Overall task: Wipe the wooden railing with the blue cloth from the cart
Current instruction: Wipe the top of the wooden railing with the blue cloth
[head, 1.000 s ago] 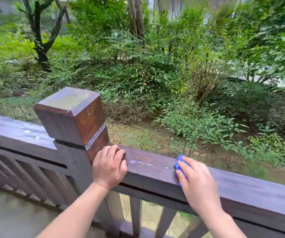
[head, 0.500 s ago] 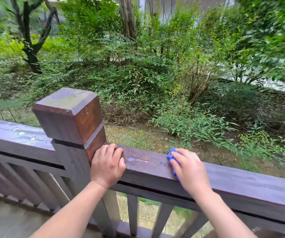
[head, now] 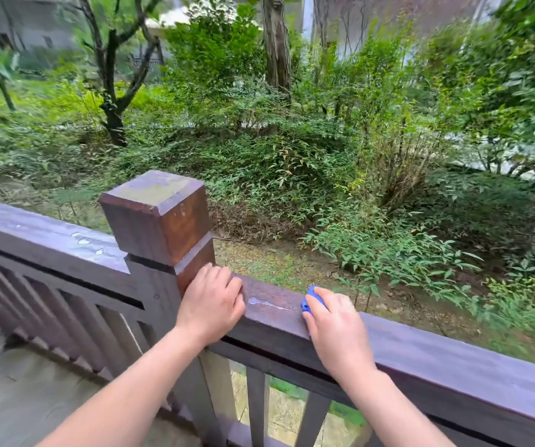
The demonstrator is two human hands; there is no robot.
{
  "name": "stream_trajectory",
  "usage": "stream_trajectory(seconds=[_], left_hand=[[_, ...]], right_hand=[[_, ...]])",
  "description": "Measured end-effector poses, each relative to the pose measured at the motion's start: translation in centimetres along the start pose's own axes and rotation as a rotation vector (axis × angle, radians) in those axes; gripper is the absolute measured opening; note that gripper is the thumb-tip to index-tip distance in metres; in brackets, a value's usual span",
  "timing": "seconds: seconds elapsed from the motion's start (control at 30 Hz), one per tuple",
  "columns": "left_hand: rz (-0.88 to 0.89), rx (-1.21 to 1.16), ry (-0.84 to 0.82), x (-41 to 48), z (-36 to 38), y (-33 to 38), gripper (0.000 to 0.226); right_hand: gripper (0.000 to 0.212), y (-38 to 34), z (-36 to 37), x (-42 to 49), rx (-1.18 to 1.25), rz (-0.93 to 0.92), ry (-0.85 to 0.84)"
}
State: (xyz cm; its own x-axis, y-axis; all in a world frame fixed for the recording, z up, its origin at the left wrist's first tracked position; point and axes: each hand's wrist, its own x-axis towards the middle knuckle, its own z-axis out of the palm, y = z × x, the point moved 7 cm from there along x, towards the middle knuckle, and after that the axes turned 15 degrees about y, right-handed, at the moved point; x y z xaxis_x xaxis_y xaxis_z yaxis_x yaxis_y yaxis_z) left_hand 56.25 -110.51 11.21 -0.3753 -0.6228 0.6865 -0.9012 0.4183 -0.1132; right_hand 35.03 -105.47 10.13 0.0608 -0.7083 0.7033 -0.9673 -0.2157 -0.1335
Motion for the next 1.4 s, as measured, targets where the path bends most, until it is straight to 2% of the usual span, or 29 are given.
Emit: stream_trajectory(seconds=[0.07, 0.2, 0.3, 0.4, 0.57, 0.63, 0.8, 0.97, 1.07, 1.17, 1.33, 1.4], left_hand=[[0.041, 0.090, 0.105, 2.0, -2.9, -0.4, 0.016], [0.035, 0.282, 0.332, 6.5, -9.0, -3.0, 0.018], [-0.035, 0.382, 0.324, 9.0, -11.4, -6.3, 0.026], [-0.119, 0.356, 0.257, 9.5, -11.3, -8.6, 0.035], [-0.122, 0.261, 0.506, 9.2, -11.7, -9.0, 0.027], [-0.106, 0.259, 0.553, 9.2, -11.6, -9.1, 0.026], [-0.079, 0.254, 0.615, 8.9, -11.3, -9.3, 0.026], [-0.079, 0.234, 0.643, 8.9, -11.4, -9.3, 0.024], [-0.081, 0.213, 0.649, 8.7, -11.4, -9.2, 0.024], [-0.084, 0.211, 0.646, 8.8, -11.4, -9.3, 0.024], [-0.098, 0.205, 0.637, 8.8, -11.4, -9.3, 0.024], [-0.093, 0.204, 0.650, 8.7, -11.5, -9.1, 0.024]], right_hand=[[0.016, -0.2, -0.2, 0.0, 0.044, -0.006, 0.001], [0.010, -0.2, -0.5, 0.4, 0.049, 0.029, 0.012], [0.009, -0.5, -0.7, 0.4, 0.053, 0.027, 0.034], [0.012, -0.3, -0.6, 0.3, 0.054, 0.043, 0.036], [0.015, -0.8, -0.5, 0.9, 0.096, 0.067, 0.081], [0.015, -1.9, -0.5, 1.2, 0.126, 0.037, 0.093], [0.019, -1.9, -0.3, 0.5, 0.157, -0.112, 0.017], [0.012, -1.1, 0.4, 2.9, 0.118, 0.096, 0.021], [0.015, -4.0, 0.5, 1.5, 0.173, -0.051, 0.036], [0.018, -2.9, 0.4, 0.7, 0.201, -0.131, 0.015], [0.019, -1.6, 2.0, 3.4, 0.115, 0.152, -0.037], [0.020, -4.4, 2.0, 3.0, 0.164, 0.093, -0.046]])
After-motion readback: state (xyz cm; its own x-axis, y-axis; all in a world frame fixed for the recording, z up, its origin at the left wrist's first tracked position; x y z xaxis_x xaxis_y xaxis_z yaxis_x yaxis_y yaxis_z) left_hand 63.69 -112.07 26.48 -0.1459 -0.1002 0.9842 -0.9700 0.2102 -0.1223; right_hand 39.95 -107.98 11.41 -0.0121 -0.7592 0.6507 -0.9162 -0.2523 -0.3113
